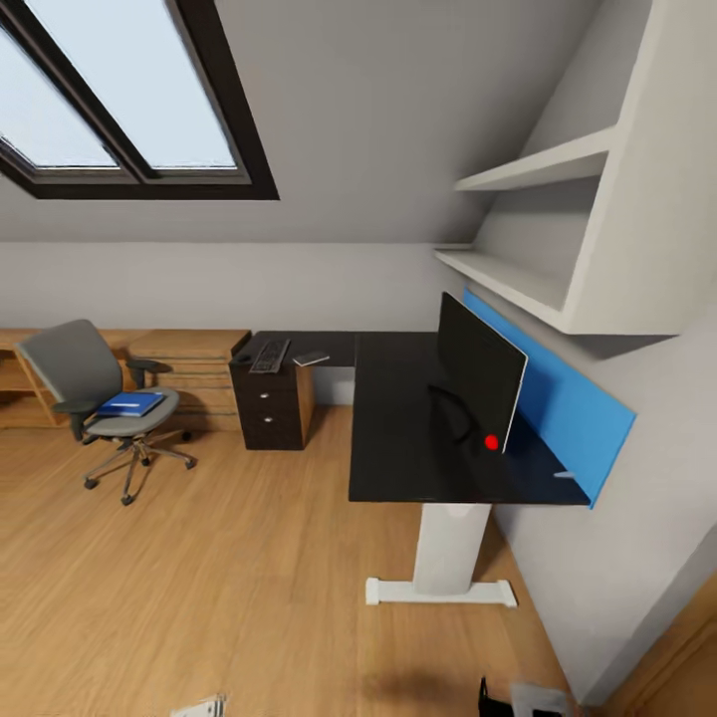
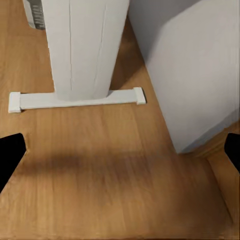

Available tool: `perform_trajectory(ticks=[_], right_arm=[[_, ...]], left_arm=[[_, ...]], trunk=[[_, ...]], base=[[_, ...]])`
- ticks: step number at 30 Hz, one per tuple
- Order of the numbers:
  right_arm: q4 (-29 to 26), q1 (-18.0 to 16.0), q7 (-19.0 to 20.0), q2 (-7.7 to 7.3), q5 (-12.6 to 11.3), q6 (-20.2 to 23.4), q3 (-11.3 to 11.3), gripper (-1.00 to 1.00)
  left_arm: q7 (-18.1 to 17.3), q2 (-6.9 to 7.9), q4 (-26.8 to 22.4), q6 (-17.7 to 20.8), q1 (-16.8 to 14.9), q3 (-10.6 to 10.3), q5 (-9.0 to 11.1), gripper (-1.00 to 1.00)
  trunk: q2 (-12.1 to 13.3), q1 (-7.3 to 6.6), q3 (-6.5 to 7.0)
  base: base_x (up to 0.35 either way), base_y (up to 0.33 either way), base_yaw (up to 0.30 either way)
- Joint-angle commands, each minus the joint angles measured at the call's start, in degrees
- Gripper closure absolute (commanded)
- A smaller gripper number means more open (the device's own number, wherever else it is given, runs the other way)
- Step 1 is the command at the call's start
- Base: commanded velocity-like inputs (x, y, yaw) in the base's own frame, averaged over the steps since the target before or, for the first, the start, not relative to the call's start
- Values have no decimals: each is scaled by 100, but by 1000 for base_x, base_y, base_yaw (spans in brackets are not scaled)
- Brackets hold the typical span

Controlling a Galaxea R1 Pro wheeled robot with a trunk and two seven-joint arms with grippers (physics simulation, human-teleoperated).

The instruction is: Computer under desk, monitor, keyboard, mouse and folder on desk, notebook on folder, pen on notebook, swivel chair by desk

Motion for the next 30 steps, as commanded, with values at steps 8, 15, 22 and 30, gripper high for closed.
perform_trajectory(ticks=[8, 15, 22, 30], right_arm=[[655, -7, 803, 222, 13, -757, 81, -100], [663, -7, 825, 258, -16, -870, 77, -100], [667, -7, 825, 269, -33, -1005, 72, -100], [676, -7, 817, 336, -35, -1014, 55, -100]], left_arm=[[44, -221, 385, -333, -7, -89, 20, -100], [43, -276, 457, -410, -7, -94, 15, -100], [43, -279, 463, -414, -7, -94, 15, -100], [51, -297, 464, -522, -7, -88, 13, -100]], trunk=[[-14, 3, -13], [-14, 3, -13], [-14, 3, -13], [-14, 3, -13]], base=[[94, 303, 0], [248, 249, 2], [271, 224, 166], [97, 71, 273]])
